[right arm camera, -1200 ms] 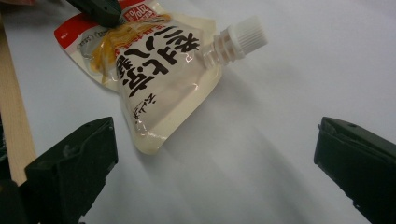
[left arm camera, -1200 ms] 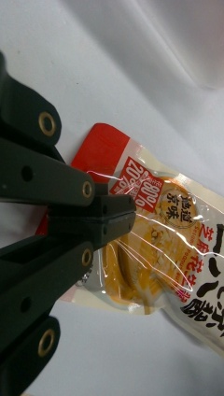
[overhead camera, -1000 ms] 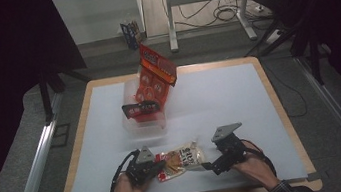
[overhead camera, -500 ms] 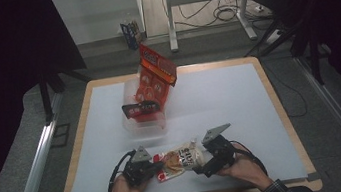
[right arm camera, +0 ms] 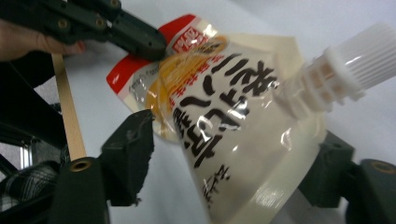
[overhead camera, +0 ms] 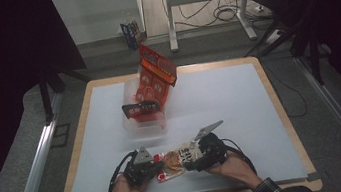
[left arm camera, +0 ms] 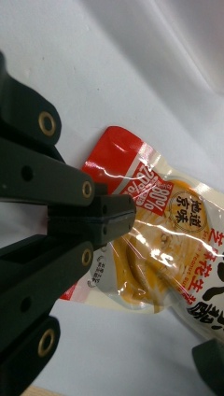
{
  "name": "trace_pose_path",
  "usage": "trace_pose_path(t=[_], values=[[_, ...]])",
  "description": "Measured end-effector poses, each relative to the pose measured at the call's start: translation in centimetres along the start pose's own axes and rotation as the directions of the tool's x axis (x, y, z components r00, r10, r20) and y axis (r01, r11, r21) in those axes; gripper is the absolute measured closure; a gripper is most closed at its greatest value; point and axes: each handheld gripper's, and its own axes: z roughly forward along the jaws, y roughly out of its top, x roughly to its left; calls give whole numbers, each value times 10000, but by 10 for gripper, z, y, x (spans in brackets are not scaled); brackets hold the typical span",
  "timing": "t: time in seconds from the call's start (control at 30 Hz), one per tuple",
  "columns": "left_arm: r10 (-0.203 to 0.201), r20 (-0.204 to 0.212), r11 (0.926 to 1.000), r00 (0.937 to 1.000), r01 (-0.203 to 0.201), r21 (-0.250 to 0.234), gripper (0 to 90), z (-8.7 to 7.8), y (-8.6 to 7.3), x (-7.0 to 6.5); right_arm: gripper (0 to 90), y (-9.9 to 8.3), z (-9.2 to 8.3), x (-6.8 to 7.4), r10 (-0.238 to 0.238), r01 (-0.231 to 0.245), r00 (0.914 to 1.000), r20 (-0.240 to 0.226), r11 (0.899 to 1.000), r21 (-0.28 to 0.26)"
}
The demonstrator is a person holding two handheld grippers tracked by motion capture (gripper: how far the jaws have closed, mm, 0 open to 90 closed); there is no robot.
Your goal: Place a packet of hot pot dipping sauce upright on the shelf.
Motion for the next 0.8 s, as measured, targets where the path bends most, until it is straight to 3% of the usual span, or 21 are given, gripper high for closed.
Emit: trace_pose_path(t=[0.37,0.53,0.67,0.8], values=[[24,-127,10000,9999,-24,12,900,0,0,-2,550,15,5,2,271,-271,9996,-8,9988,-409],[44,-183,10000,9998,-44,-23,900,-1,0,-2,696,22,7,2,486,-506,9982,-348,9969,-609],[68,-229,9999,9997,-71,-105,899,-3,-1,-2,774,27,7,5,315,-328,9992,-243,9979,-561],[92,-494,9997,9987,-103,-234,824,-11,-2,-3,806,35,3,11,115,-126,9997,-214,9986,-520]])
